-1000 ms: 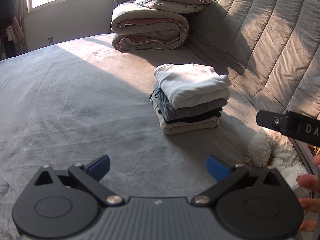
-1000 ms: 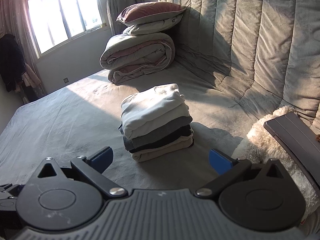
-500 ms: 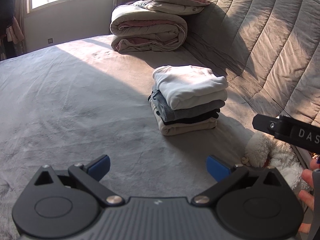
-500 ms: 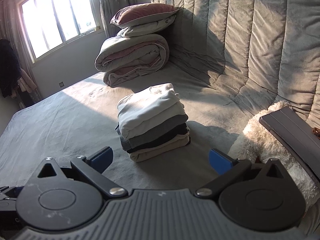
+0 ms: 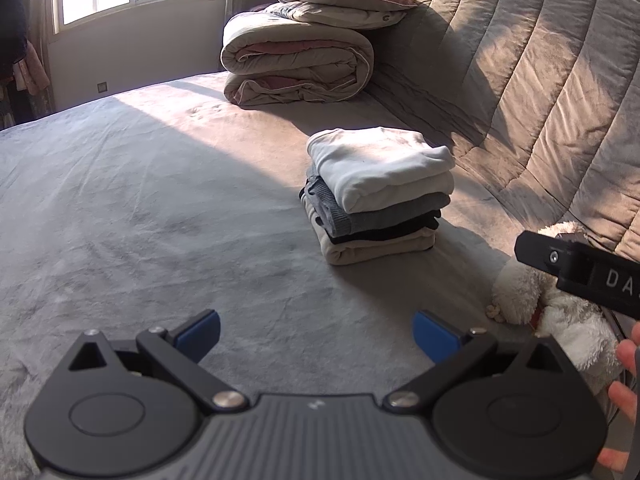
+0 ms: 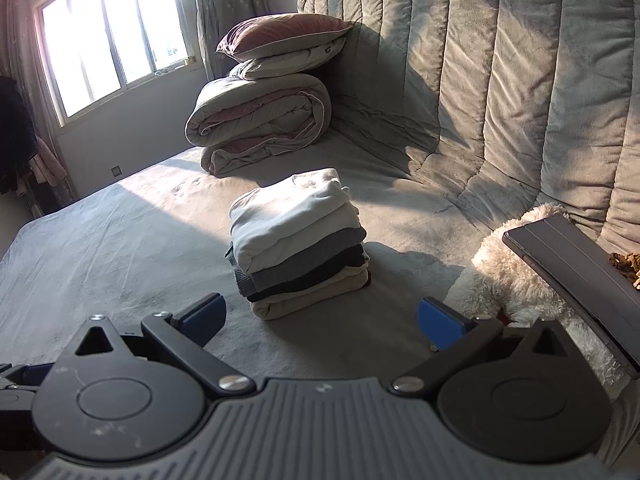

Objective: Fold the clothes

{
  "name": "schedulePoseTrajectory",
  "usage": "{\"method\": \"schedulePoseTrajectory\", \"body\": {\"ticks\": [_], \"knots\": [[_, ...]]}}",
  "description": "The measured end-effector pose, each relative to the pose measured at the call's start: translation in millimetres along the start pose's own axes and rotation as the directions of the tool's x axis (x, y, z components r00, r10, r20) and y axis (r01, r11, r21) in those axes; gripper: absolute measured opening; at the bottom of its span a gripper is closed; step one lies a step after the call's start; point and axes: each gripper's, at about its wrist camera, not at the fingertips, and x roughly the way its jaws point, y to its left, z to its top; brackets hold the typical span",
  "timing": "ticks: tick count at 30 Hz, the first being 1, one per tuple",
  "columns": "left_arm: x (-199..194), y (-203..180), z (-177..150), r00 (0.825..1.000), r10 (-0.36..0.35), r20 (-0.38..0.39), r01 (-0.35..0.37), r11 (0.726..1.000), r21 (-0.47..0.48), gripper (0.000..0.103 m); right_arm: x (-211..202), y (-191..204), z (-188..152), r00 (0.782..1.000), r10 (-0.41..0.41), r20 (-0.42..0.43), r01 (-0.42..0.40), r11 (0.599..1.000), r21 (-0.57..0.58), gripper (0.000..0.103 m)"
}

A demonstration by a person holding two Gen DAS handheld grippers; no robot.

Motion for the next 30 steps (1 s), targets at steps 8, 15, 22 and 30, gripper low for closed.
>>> {"method": "schedulePoseTrajectory", "body": {"ticks": [8,15,22,30], "knots": [[-6.6,10.8,-19.0,1.0,0.03,0.004,-0.03,1.0,0.002,0.103,-10.7,16.2,-15.3,0.999,-0.03,0.033,0.033,0.996,-0.085,0.103],[-8.8,24.5,-26.3,0.998,0.059,-0.01,-0.06,0.998,-0.028,0.103,-10.8,29.5,-26.1,1.0,-0.005,0.021,0.008,0.993,-0.121,0.103],[-8.5,31.6,-29.3,0.997,0.068,-0.023,-0.069,0.997,-0.036,0.103,-11.6,38.6,-32.5,1.0,0.004,0.013,-0.003,0.992,-0.13,0.103],[-5.9,35.1,-31.8,0.998,0.058,-0.034,-0.06,0.997,-0.043,0.103,-10.9,44.5,-36.8,1.0,0.001,0.003,0.0,0.99,-0.141,0.103]]}}
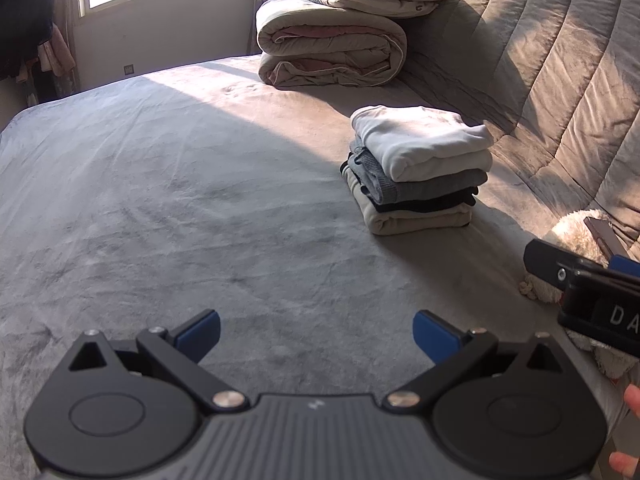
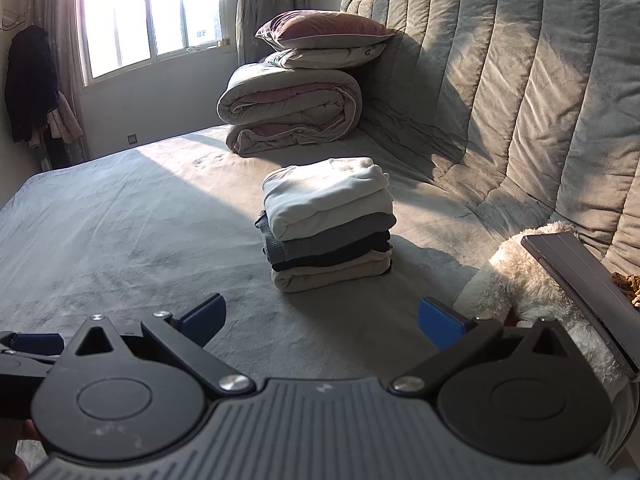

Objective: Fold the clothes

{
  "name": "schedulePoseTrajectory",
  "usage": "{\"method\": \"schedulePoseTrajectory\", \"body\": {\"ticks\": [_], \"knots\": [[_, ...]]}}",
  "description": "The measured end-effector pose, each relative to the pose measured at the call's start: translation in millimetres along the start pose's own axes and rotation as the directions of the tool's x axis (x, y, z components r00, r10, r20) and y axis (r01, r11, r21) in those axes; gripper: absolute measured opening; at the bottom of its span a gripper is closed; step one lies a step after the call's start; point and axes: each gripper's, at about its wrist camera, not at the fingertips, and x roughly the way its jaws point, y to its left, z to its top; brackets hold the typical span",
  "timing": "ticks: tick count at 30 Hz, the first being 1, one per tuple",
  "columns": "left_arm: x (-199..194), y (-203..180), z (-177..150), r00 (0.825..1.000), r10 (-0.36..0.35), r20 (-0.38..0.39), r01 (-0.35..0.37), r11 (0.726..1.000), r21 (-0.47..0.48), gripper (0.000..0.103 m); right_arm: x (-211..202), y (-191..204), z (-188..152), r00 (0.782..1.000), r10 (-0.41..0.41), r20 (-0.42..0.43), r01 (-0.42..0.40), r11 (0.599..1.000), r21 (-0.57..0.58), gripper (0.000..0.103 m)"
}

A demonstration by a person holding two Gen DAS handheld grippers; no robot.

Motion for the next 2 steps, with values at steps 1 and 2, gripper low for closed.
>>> {"method": "schedulePoseTrajectory", "body": {"ticks": [1,2], "knots": [[0.2,1.0,-0.5,1.0,-0.002,0.0,0.002,1.0,-0.001,0.103,0.5,0.9,-0.4,1.0,0.0,-0.001,0.0,1.0,-0.002,0.103],[0.5,2.3,-1.3,1.0,-0.002,0.001,0.002,1.0,-0.002,0.103,1.1,1.7,-0.8,1.0,0.0,-0.003,0.0,1.0,-0.004,0.103]]}}
